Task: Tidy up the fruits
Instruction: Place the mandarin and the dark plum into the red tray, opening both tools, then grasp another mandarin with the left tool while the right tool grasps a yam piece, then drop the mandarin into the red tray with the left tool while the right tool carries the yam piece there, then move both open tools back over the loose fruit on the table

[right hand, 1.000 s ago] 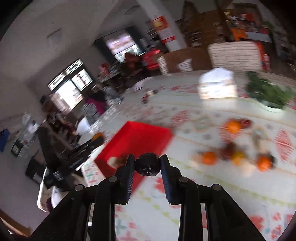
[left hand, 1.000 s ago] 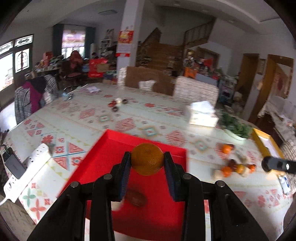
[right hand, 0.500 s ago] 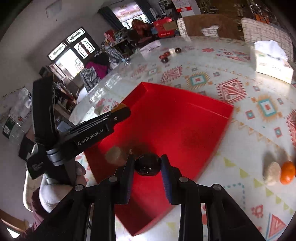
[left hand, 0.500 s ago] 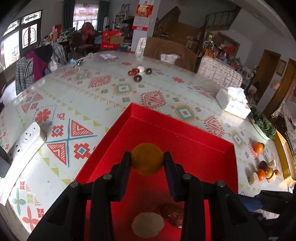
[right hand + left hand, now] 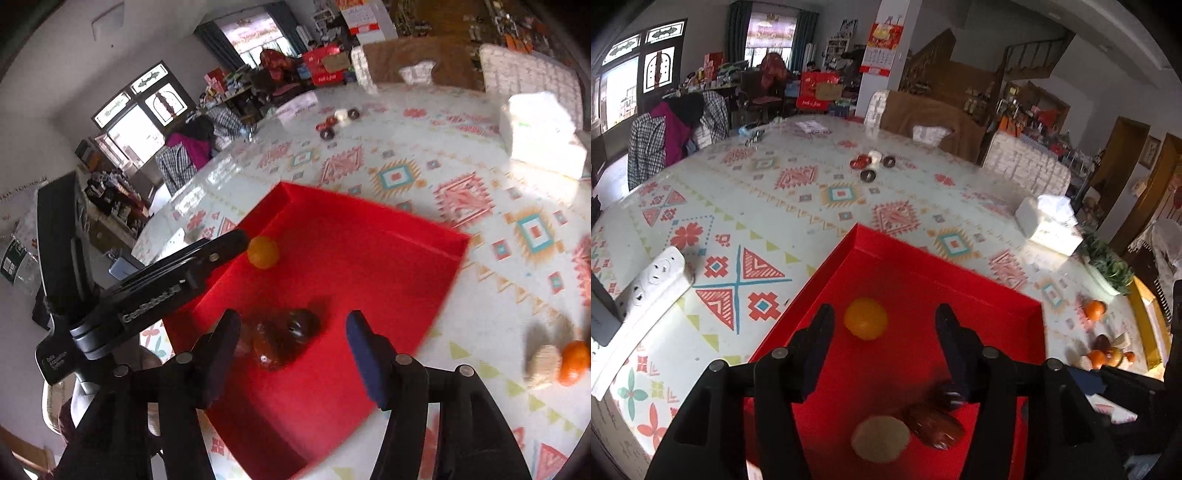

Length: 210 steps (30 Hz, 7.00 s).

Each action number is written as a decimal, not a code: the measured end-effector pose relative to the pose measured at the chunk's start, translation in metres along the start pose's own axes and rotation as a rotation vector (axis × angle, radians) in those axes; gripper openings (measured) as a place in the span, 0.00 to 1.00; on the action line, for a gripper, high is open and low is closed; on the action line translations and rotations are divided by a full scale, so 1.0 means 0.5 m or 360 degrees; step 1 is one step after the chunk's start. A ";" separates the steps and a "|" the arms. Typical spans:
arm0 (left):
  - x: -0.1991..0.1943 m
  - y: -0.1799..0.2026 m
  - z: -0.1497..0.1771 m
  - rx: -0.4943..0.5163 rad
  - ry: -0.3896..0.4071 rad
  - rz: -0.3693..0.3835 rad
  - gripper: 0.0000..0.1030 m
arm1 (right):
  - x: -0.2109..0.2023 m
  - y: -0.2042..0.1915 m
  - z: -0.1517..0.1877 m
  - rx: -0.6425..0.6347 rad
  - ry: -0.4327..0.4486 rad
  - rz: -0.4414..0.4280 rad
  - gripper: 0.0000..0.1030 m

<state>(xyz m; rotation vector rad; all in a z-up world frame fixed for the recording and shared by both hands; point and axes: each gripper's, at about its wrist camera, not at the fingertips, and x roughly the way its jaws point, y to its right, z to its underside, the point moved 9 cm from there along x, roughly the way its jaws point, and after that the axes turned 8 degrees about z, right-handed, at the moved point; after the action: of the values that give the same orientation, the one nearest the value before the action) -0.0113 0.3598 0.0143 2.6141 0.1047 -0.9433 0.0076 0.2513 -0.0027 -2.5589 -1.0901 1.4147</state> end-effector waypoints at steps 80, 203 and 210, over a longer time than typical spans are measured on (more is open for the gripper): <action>0.175 0.575 0.209 0.0882 -0.0396 0.0473 0.31 | -0.259 0.531 0.153 0.0349 0.0171 0.0435 0.25; -0.517 0.552 -0.052 0.0555 0.0637 0.0541 0.80 | -0.806 0.358 0.005 0.0256 0.0756 0.0639 0.78; -0.613 0.635 -0.185 0.0694 0.0760 0.0547 0.90 | -1.113 0.350 -0.067 0.0157 0.0962 0.1119 0.88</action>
<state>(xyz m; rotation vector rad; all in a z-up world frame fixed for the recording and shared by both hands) -0.1330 0.1123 0.3708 3.0623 -0.4659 -0.2284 -0.0606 -0.1949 0.3681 -3.0933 -0.0294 0.5863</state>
